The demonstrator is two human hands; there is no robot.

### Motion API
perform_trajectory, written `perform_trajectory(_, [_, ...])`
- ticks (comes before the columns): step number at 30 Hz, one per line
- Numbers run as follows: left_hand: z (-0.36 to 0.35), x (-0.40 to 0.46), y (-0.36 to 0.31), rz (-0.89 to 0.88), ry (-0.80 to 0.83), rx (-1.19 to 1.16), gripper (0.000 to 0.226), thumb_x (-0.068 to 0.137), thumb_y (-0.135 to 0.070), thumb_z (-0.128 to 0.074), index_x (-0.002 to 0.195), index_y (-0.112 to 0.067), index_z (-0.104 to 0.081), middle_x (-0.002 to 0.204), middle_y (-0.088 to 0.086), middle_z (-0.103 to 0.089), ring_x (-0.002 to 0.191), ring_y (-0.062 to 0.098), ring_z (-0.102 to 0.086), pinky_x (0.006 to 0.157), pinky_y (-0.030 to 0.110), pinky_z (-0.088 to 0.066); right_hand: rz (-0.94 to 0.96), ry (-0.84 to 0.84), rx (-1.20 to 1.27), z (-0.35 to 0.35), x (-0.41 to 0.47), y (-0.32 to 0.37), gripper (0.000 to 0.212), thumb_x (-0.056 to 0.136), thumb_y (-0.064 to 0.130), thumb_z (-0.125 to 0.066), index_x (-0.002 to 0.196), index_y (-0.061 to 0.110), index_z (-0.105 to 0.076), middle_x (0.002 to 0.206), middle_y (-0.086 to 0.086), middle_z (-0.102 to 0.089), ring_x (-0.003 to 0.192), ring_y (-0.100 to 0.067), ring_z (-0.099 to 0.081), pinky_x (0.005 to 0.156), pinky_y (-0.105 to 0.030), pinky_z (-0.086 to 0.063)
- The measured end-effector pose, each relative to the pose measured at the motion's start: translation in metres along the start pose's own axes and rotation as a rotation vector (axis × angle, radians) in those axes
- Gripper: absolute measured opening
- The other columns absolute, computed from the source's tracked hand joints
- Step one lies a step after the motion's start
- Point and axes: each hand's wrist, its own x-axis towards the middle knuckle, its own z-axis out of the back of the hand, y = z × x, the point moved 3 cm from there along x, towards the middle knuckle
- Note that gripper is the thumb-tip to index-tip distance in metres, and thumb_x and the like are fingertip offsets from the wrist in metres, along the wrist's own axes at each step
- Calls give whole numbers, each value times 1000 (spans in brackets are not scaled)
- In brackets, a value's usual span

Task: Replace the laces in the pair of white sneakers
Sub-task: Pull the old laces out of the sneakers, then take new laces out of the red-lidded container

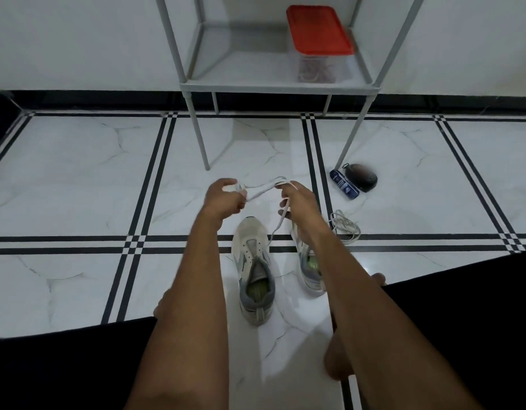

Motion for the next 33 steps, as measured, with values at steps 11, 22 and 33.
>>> perform_trajectory(11, [-150, -32, -5, -68, 393, 197, 17, 78, 3, -77, 90, -8, -71, 82, 11, -71, 74, 29, -74, 77, 41, -65, -331, -172, 231, 66, 14, -24, 44, 107, 52, -50, 125, 16, -64, 113, -13, -74, 99, -27, -72, 77, -43, -62])
perform_trajectory(22, [-193, -30, 1, -244, 198, 149, 19, 92, -29, -76, 101, -27, -60, 108, -5, -66, 96, 24, -74, 85, 44, -63, -1, -529, -89, 150, 22, -39, 35, 93, 31, -62, 125, 26, -73, 116, 1, -75, 107, -23, -73, 99, -47, -59])
perform_trajectory(33, [-133, -19, 54, -76, 166, 900, 23, 85, -40, -72, 105, -28, -68, 127, 1, -66, 127, 29, -57, 105, 45, -48, -160, -367, -722, 135, 1, -77, 55, 82, 42, -56, 129, 19, -71, 132, -16, -63, 125, -39, -58, 103, -43, -49])
